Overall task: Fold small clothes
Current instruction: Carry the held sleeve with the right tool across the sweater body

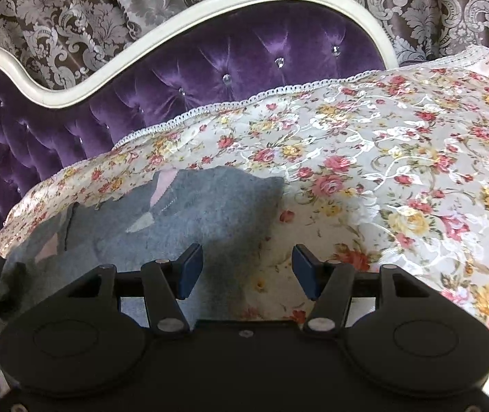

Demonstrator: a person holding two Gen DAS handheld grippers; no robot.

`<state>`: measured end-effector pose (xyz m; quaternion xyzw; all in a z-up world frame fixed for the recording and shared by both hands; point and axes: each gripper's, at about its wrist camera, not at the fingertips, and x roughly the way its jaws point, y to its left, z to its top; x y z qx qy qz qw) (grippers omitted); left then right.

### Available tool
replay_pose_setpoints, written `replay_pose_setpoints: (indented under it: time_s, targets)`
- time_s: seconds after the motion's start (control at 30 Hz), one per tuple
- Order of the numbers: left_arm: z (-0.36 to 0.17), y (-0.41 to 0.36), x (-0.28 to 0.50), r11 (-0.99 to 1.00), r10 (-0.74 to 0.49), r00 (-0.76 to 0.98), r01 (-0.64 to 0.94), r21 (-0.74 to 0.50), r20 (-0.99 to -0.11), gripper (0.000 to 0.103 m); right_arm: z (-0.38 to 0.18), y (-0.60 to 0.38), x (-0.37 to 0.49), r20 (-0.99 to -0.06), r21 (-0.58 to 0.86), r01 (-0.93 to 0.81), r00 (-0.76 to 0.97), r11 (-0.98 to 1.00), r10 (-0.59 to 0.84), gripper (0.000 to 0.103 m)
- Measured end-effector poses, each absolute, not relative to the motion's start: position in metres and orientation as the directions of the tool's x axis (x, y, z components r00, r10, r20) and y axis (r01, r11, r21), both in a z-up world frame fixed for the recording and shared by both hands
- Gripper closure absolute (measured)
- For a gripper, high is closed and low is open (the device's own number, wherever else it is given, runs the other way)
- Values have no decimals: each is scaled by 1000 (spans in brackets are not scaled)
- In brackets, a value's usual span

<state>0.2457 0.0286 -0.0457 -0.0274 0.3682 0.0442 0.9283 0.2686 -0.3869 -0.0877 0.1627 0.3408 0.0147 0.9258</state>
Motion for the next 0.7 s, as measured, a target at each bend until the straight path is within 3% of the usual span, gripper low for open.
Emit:
replay_pose_setpoints:
  time_s: [0.03, 0.13, 0.17, 0.3, 0.53, 0.63, 0.7]
  targets:
    - [-45, 29, 245, 995, 50, 727, -92, -25, -684, 33, -90, -387, 271, -630, 318, 84, 763, 944, 144, 42]
    - [-47, 31, 242, 996, 20, 720, -77, -51, -694, 33, -95, -385, 280, -649, 335, 83, 742, 939, 166, 69]
    - [-48, 32, 243, 995, 9, 716, -75, -65, -698, 33, -94, -383, 280, -649, 324, 67, 742, 944, 170, 91]
    - [-50, 34, 245, 995, -34, 712, -39, -88, -701, 33, -83, -378, 279, -661, 186, 60, 746, 981, 79, 92]
    - [-51, 33, 243, 998, -51, 706, 5, -68, -706, 33, -87, -377, 282, -681, 129, 85, 732, 988, 26, 92]
    - [-51, 37, 240, 996, -73, 703, 22, -82, -707, 33, -84, -385, 281, -684, 87, 123, 729, 989, -31, 99]
    - [-53, 37, 241, 997, -76, 700, 31, -76, -710, 32, -83, -396, 276, -683, 127, 119, 730, 985, 0, 93]
